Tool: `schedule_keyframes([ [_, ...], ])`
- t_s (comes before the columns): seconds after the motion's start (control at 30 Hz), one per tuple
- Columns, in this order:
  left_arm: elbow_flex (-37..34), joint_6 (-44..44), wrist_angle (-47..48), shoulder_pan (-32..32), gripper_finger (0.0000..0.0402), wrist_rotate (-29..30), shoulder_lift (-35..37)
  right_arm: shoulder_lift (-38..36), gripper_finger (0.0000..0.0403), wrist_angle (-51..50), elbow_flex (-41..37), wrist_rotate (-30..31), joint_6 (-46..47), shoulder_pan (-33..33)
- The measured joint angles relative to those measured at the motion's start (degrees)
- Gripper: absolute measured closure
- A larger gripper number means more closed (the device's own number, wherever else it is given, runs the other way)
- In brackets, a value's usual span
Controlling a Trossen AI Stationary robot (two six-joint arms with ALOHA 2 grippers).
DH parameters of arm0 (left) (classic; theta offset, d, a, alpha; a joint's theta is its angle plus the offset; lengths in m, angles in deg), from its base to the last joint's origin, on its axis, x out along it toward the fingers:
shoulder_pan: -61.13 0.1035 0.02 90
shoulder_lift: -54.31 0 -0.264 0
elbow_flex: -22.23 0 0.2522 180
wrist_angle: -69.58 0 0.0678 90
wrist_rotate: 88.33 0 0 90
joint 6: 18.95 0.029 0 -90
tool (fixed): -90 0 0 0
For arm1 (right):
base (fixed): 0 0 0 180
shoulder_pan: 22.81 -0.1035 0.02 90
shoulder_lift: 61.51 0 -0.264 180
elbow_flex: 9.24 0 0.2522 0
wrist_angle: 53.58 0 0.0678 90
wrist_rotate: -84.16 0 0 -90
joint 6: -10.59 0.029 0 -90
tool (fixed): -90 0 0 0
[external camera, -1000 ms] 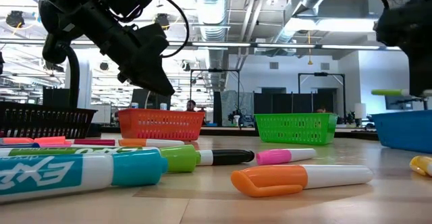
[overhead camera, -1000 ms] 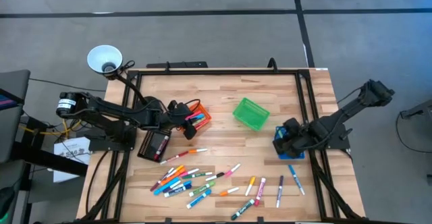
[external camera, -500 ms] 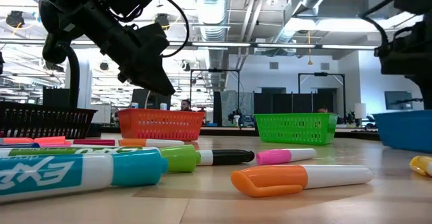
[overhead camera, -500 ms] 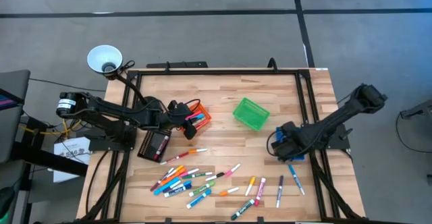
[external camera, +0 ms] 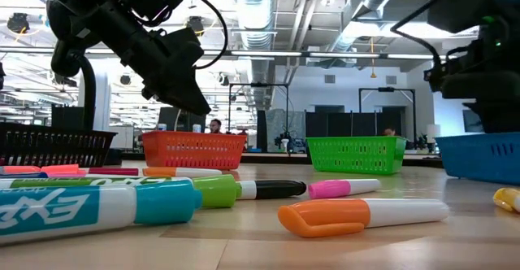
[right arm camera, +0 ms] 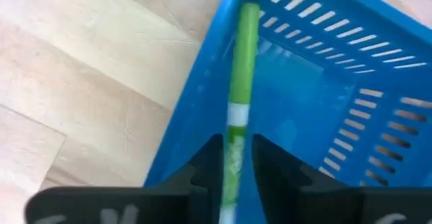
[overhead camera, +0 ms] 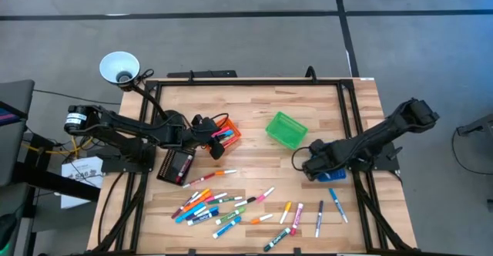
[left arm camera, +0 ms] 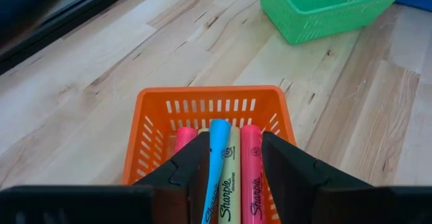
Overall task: Pick & Place Markers
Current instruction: Put the green marker pen into the blue bin, then put the light blue marker pen into the blue bin
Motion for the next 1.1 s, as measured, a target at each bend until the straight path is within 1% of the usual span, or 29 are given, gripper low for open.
schedule_keyframes([
  [0.23, 0.00, 0.00, -0.03, 0.00, 0.0271, 0.00, 0.00, 0.62, 0.0283, 0.51, -0.02, -0.29, -4.56, 2.87],
  [0.37, 0.00, 0.00, -0.11, 0.00, 0.0271, 0.00, 0.00, -0.88, 0.0260, -1.25, 1.39, -3.03, -6.45, 4.02],
  [0.47, 0.00, 0.00, -0.16, 0.00, 0.0271, 0.00, 0.00, -1.73, 0.0254, -4.60, 4.85, -3.82, -7.68, 4.18],
  [0.6, 0.00, 0.00, -0.18, 0.00, 0.0271, 0.00, 0.00, -2.16, 0.0263, -9.44, 10.71, -4.77, -9.03, 3.56],
  [0.67, 0.00, 0.00, -0.18, 0.00, 0.0271, 0.00, 0.00, -2.16, 0.0269, -10.37, 13.29, -5.97, -8.55, 2.41],
  [0.73, 0.00, 0.00, -0.18, 0.00, 0.0271, 0.00, 0.00, -2.16, 0.0273, -8.63, 14.76, -8.55, -7.72, 0.80],
  [0.8, 0.00, 0.00, -0.18, 0.00, 0.0271, 0.00, 0.00, -2.16, 0.0276, -6.37, 15.06, -11.29, -7.10, -1.18],
  [0.87, 0.00, 0.00, -0.18, 0.00, 0.0271, 0.00, 0.00, -1.89, 0.0276, -5.08, 15.06, -12.15, -6.85, -3.79],
  [1.0, 0.00, 0.00, -0.18, 0.00, 0.0271, -0.01, 0.00, 0.22, 0.0276, -5.12, 15.00, -13.08, 0.83, -9.20],
  [1.1, 0.00, 0.00, -0.17, 0.00, 0.0271, -0.01, 0.00, 2.73, 0.0276, -4.79, 15.00, -15.33, 5.96, -13.25],
])
